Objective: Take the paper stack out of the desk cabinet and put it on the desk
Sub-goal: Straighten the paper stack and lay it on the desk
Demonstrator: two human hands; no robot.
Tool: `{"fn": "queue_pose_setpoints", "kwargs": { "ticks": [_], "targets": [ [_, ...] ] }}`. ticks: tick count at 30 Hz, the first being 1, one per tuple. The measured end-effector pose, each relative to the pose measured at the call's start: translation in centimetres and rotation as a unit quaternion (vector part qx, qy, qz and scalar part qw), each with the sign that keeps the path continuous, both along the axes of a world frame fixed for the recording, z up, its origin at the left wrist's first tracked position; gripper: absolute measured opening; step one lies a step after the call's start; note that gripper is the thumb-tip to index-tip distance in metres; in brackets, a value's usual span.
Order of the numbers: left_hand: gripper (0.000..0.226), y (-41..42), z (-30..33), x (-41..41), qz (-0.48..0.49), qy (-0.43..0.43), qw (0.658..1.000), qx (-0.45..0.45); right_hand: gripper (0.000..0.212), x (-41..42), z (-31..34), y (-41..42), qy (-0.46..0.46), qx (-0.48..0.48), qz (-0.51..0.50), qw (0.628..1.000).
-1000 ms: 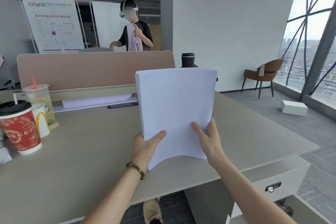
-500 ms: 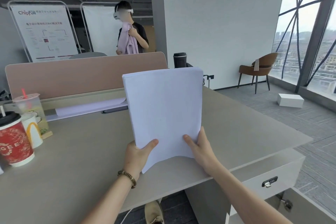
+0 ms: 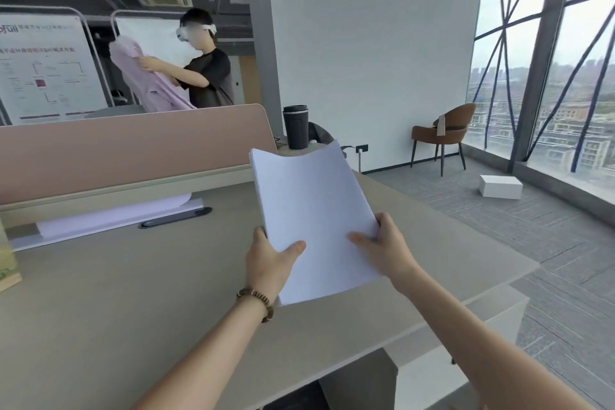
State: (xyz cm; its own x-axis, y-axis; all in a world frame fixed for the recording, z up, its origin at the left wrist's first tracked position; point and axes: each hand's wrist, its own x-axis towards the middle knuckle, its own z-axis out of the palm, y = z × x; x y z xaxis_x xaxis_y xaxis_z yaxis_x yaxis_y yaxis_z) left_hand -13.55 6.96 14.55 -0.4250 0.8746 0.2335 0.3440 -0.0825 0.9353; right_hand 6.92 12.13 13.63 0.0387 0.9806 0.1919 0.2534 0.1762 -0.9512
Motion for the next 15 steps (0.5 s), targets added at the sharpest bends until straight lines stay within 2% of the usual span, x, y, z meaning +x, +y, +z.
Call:
{"fn": "queue_pose_setpoints", "kwargs": {
  "ticks": [5, 11, 15],
  "targets": [
    [0.039, 3.6, -1.3, 3.2, 0.032, -0.018, 0.999, -0.032, 0.035, 2.1, 0.3, 4.9, -0.065, -0.026, -0.001, 0.998],
    [0.042, 8.7, -3.1, 5.1, 0.02, -0.022, 0.998, -0.052, 0.036, 4.2, -1.0, 9.9, -0.085, -0.024, -0.036, 0.995],
    [0.042, 12.1, -3.5, 6.3, 0.012, 0.022, 0.998, -0.064, 0.034, 5.4, -2.2, 13.5, -0.103, -0.034, -0.041, 0.993]
  ]
}}
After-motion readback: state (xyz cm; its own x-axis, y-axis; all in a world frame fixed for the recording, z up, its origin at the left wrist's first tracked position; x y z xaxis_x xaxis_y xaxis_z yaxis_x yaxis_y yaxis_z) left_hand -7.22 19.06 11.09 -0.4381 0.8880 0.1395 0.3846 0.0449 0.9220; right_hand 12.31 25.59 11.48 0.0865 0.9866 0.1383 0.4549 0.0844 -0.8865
